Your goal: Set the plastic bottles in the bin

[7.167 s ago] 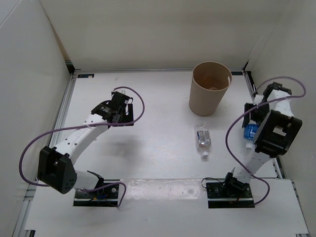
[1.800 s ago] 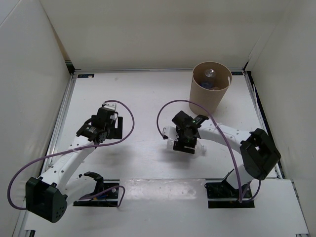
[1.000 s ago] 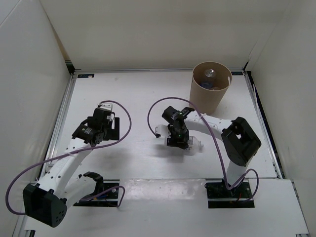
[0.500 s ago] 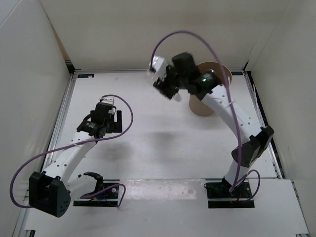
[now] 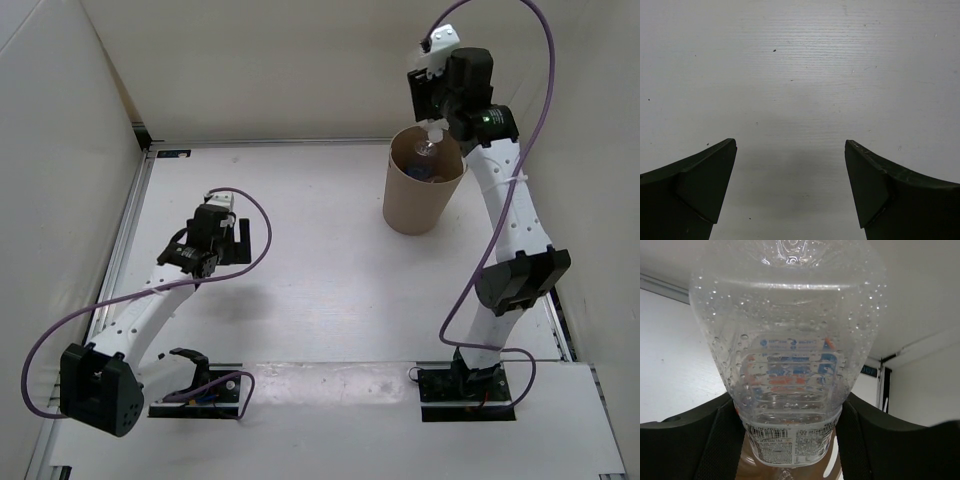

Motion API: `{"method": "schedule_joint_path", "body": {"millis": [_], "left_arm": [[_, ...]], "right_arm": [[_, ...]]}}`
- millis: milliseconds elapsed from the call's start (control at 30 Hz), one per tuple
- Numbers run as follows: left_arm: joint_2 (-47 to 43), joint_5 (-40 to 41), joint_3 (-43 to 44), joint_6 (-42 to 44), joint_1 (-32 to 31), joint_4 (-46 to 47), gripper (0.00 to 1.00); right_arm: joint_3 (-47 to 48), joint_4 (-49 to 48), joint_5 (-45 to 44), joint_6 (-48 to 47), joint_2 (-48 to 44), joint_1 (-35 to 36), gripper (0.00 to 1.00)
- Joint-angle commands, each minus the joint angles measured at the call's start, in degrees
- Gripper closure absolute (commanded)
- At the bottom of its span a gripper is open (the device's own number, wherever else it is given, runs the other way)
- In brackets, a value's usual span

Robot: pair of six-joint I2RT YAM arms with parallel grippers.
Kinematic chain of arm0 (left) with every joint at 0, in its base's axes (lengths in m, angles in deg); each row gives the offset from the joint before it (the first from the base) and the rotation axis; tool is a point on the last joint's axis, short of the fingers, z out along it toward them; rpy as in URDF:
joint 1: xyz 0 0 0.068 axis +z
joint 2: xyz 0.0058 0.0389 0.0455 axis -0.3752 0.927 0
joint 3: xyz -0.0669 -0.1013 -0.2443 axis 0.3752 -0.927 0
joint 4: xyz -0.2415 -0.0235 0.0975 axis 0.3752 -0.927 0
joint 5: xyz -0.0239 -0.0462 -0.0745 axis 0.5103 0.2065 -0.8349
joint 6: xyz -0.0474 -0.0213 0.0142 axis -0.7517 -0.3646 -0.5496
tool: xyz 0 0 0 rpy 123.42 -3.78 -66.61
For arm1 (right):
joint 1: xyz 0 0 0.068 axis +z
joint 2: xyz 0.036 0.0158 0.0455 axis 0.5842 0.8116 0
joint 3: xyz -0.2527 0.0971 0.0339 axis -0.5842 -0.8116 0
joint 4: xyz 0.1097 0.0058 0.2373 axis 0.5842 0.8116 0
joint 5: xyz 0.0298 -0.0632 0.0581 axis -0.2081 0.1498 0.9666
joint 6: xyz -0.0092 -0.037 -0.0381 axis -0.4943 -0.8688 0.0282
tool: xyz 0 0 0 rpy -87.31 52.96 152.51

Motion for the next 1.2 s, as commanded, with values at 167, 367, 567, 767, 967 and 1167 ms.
{"method": "schedule_joint_path", "body": {"millis": [167,367,567,767,967,1167], "left_arm": [[0.5,-1.1,2.5,0.0,0.2,-1.0,0.0],[0.9,-1.7,2.8,-0.6,0.2,-1.4,0.0],[1.1,-1.8,3.2,-1.2,0.2,-2.0,0.0],[1.0,-2.2,3.1,-2.2,0.3,-2.8,0.0],[0.8,-2.4,3.0,-2.8,0.1,-3.0,0.0],[1.1,-1.2,4.0,-2.9,0.1,-3.1,0.0]], "right_arm": [[-4.7,0.2,1.9,6.3,-0.9,-3.1,0.62],[-7.6,0.5,3.5,6.7,-2.8,-2.9,0.1],[-8.3,-0.1,2.3,7.3,-4.1,-4.7,0.1],[-11.1,-7.7,-13.8,5.5,-6.9,-3.0,0.1],[-19.1,-21.0,-33.2,1.3,-10.7,-1.6,0.1],[-28.5,-9.6,-27.7,13.8,-19.4,-6.6,0.1]]}}
